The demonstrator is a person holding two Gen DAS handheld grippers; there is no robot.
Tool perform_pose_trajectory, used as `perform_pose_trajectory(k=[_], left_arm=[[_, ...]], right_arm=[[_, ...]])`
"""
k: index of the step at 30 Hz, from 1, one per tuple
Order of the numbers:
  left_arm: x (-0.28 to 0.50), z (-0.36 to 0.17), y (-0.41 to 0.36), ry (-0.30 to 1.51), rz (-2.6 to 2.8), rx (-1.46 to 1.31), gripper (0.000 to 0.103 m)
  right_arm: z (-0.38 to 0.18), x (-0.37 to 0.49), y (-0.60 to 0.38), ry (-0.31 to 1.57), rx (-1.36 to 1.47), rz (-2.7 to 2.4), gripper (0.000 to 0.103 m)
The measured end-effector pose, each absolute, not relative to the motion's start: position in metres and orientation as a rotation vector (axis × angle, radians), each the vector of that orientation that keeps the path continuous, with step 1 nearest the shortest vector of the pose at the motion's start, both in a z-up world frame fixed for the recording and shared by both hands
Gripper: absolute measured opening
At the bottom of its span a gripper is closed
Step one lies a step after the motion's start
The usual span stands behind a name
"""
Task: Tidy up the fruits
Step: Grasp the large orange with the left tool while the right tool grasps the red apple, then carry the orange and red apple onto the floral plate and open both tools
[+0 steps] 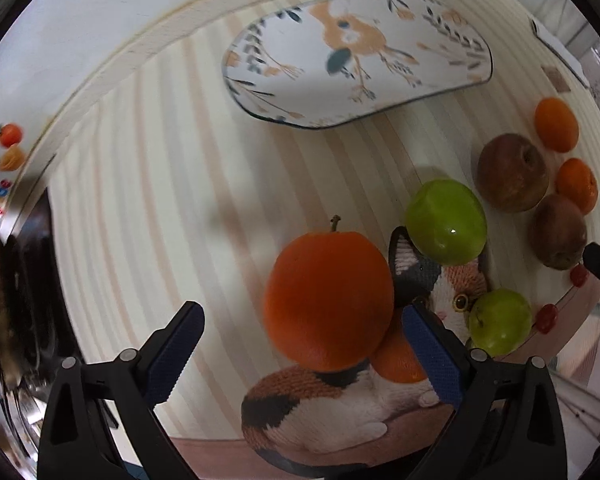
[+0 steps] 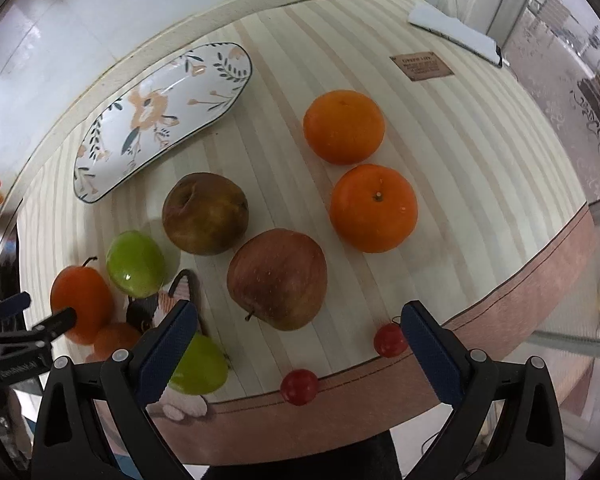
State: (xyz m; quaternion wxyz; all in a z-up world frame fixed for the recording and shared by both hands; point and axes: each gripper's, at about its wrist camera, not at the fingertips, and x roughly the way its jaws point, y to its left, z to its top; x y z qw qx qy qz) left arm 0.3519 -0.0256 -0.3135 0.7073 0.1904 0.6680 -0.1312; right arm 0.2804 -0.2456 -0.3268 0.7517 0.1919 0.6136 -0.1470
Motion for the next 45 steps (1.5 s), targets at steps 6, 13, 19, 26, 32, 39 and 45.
perform_pose_trajectory(k=[6,13,19,26,32,39,45], left_arm=[[0.362,-0.317,-0.021,1.502,-0.302,0.292,0.070],[0.361,-0.316,0.009,1.511,-0.261,0.148,0.072],[0.378,-0.317,0.021,1.516,-0.254,0.115,0.074],[0.395,-0.328,0.008,1.570,-0.279,0.111,0.077],[0.386,-0.328,-0.002,1.555,-0.258,0.135,0.074],[0.371,-0.329,-0.017,1.534,-0.230,0.146,0.073],[0.361,-0.321,-0.008,1.529,-0.228,0.105,0.073]], right_arm=[[-0.336,0.285,-0.256,1.350,0.492,-0.336,0.102],[-0.348,0.292,-0.266,1.368,0.564,-0.330,0.097],[-0.358,0.299,-0.266,1.387,0.584,-0.319,0.090],[-0.365,0.307,-0.259,1.408,0.610,-0.299,0.089],[-0.369,0.313,-0.251,1.404,0.660,-0.236,0.071],[-0.365,0.314,-0.243,1.395,0.607,-0.243,0.070],[-0.345,0.309,-0.251,1.357,0.619,-0.227,0.070]])
